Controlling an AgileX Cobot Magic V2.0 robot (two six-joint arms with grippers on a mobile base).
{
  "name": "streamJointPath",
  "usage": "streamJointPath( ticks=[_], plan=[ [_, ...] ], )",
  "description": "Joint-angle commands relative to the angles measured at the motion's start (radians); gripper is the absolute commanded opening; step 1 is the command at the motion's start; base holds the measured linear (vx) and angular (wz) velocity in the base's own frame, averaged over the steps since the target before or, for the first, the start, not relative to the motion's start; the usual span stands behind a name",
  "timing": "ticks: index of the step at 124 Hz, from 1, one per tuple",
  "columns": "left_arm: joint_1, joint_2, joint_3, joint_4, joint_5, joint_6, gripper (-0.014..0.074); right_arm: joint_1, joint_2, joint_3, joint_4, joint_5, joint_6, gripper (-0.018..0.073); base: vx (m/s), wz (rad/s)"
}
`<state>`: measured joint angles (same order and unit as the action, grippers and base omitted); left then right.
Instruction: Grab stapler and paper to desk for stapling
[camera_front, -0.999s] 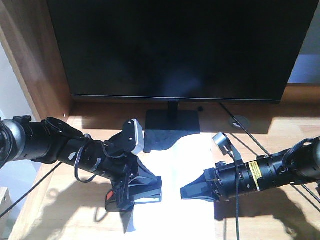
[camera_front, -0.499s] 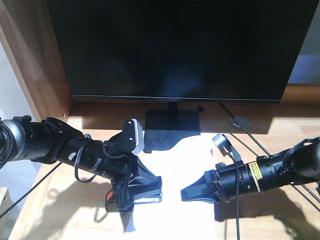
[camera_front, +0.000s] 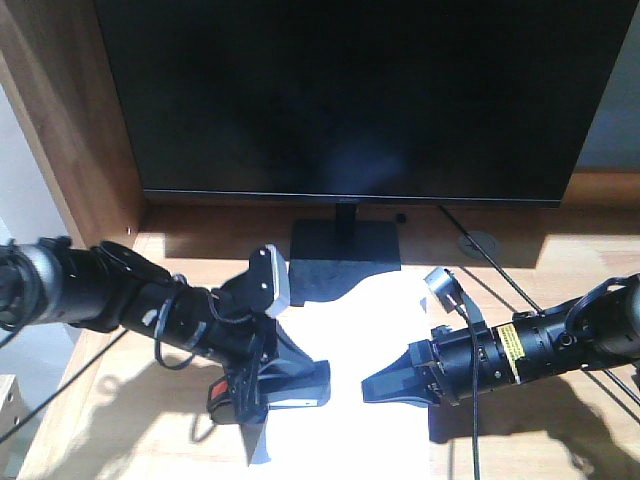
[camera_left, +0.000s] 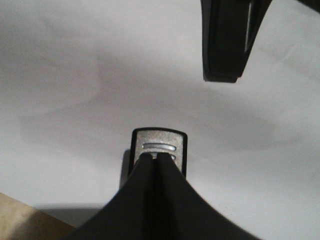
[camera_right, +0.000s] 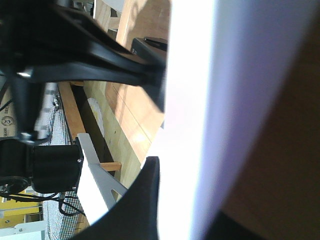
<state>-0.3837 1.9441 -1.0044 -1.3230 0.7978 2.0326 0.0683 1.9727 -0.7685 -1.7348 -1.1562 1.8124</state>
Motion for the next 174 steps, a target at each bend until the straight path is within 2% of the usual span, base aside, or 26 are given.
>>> streamJointPath(
  ticks=[1,22,79,141,174],
  plan=[
    [-0.003,0.004,-0.019,-0.026,0.018,0.01,-0.0006,0.001,-0.04,-0.017,0.021,-0.068,-0.005,-0.0003,0.0,0.0],
    [-0.003,0.062,-0.019,-0.019,0.018,0.01,-0.0006,0.001,-0.04,-0.017,0.021,-0.068,-0.005,-0.0003,0.0,0.0],
    [-0.003,0.058,-0.019,-0.022,0.021,0.006,-0.0006,0.001,-0.04,-0.017,0.02,-0.068,-0.005,-0.0003,0.0,0.0],
    [-0.003,-0.197,-0.019,-0.022,0.018,-0.001,-0.0006,0.001,-0.04,-0.017,0.02,-0.068,-0.008,-0.0003,0.0,0.0],
    [-0.003,-0.263,-0.019,-0.022,0.016,-0.001,-0.0006,0.001,-0.04,-0.017,0.021,-0.071,-0.008,0.0,0.0,0.0]
  ],
)
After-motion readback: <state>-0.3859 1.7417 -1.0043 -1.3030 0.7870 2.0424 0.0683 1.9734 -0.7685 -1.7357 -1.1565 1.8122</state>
